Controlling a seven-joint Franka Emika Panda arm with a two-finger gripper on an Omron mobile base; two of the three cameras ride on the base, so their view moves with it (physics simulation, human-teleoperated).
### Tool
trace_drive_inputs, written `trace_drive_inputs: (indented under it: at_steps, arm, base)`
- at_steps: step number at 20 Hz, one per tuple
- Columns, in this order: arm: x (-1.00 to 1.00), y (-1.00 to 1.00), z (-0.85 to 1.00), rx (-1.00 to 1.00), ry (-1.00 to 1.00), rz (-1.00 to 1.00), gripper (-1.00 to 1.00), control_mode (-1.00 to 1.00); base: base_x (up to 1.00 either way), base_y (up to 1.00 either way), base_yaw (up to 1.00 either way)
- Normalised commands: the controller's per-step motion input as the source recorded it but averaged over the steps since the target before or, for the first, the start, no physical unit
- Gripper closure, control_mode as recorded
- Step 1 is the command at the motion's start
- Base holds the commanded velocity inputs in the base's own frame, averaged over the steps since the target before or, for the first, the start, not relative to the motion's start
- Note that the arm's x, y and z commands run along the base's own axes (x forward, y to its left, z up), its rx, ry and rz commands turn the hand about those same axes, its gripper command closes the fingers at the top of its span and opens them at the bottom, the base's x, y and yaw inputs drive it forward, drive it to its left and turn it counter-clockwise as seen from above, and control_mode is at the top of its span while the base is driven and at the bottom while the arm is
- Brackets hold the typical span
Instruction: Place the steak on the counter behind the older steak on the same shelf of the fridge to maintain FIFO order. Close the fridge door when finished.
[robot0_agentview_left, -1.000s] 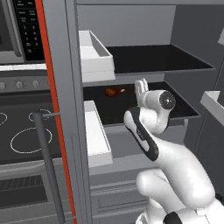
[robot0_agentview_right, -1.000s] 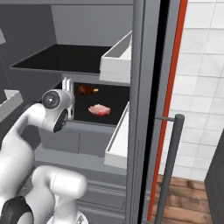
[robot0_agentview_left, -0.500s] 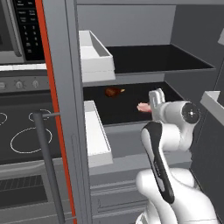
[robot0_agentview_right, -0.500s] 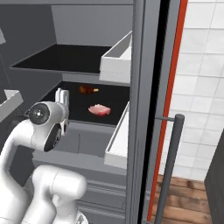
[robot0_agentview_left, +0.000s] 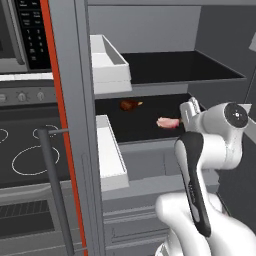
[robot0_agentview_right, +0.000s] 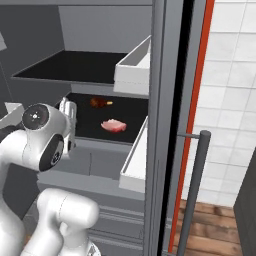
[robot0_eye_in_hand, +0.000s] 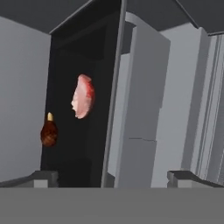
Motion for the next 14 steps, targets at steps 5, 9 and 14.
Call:
trace_drive_inputs:
  at_steps: [5,9,14]
  arm:
    - [0.0,0.0,-0.05,-0.01,0.0,0.0,-1.0,-1.0]
    - [-0.17,-0.09,-0.1,0.0,0.02,0.0,-1.0,-1.0]
    - [-0.53,-0.1,-0.12,0.0,0.0,0.0,-1.0,-1.0]
  base:
    - [0.0,0.0,0.0]
    - [0.0,0.0,0.0]
    - [0.0,0.0,0.0]
